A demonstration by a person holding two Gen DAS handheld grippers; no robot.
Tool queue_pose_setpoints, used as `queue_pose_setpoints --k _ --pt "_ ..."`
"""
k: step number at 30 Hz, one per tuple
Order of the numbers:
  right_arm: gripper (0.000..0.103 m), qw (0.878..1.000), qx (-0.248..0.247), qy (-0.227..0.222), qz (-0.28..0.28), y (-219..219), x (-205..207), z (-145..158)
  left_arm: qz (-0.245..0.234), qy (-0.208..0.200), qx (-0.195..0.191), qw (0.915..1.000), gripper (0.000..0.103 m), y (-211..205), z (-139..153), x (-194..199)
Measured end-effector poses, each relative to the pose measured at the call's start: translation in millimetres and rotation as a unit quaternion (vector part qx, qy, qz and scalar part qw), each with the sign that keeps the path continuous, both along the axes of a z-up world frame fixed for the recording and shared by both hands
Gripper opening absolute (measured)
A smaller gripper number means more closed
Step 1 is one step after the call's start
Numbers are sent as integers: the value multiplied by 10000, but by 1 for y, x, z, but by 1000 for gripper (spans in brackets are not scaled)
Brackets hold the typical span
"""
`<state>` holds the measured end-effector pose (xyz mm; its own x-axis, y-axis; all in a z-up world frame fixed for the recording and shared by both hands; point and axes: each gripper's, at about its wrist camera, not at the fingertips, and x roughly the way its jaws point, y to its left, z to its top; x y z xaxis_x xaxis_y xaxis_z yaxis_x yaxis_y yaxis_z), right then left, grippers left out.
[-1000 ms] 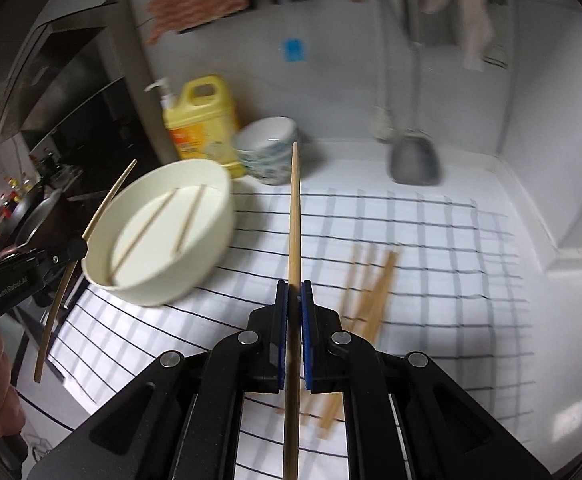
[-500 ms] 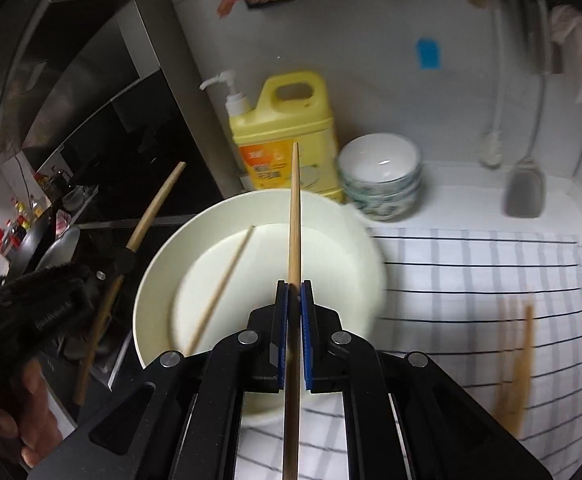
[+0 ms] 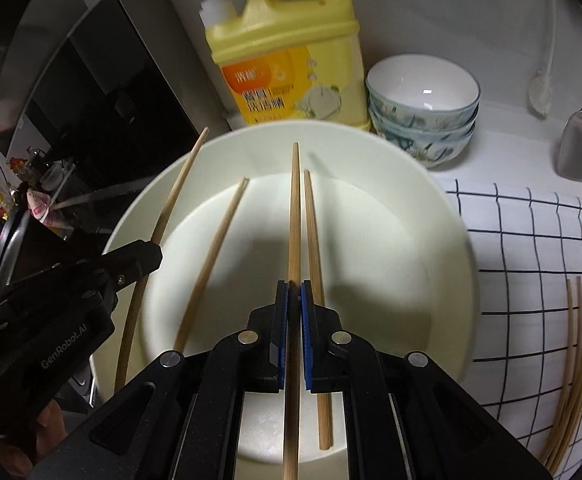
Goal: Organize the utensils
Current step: 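Carry the chopstick into the white basin and release it beside the others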
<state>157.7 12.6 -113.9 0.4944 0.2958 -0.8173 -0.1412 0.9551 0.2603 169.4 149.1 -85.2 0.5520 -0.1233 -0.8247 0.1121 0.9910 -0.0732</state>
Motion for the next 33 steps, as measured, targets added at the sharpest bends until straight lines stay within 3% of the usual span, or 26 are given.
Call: queue_pose_setpoints --k 15,23,24,26,27,29,33 --pt "6 9993 -140 316 134 3 16 -26 145 540 22 9984 8 -2 -35 13" --pt "6 9992 -191 334 141 2 20 -26 354 622 194 9972 9 1 -41 18" --pt "7 9992 -212 312 130 1 20 -24 372 617 207 9972 16 1 -40 17" --pt "12 9993 -238 268 120 -1 18 -21 441 609 213 9969 46 3 -37 15" --pt "13 9993 -250 235 115 -2 17 -19 489 562 198 9970 66 5 -35 14" --pt "17 9994 -298 165 90 -4 16 -14 579 362 172 9975 70 8 -26 9" --pt "22 9995 -295 84 36 -11 12 -7 611 355 185 9973 74 9 -19 5"
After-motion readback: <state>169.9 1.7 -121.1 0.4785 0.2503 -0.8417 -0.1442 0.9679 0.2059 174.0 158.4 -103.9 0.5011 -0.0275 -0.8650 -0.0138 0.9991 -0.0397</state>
